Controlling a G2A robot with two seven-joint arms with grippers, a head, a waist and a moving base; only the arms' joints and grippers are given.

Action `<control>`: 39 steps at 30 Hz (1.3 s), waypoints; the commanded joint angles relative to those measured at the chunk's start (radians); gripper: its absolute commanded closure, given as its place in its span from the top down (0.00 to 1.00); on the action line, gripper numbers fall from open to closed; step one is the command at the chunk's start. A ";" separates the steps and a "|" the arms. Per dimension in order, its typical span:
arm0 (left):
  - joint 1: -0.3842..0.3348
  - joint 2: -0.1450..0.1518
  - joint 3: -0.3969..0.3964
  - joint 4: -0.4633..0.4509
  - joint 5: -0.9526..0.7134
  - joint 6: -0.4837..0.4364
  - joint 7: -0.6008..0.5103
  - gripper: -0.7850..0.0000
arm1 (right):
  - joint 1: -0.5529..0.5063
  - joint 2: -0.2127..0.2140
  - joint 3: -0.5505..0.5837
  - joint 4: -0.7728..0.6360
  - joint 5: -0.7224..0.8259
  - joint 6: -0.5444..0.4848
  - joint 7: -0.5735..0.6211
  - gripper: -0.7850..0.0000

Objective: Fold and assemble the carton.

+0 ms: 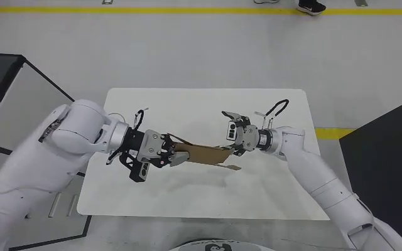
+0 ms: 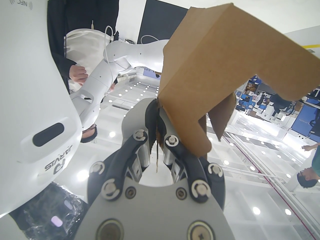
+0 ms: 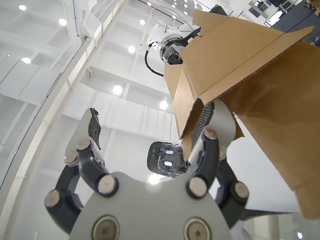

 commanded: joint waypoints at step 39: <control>-0.068 -0.003 0.086 0.021 0.000 0.002 -0.002 0.00 | 0.042 -0.032 -0.043 0.001 -0.065 -0.035 0.045 0.31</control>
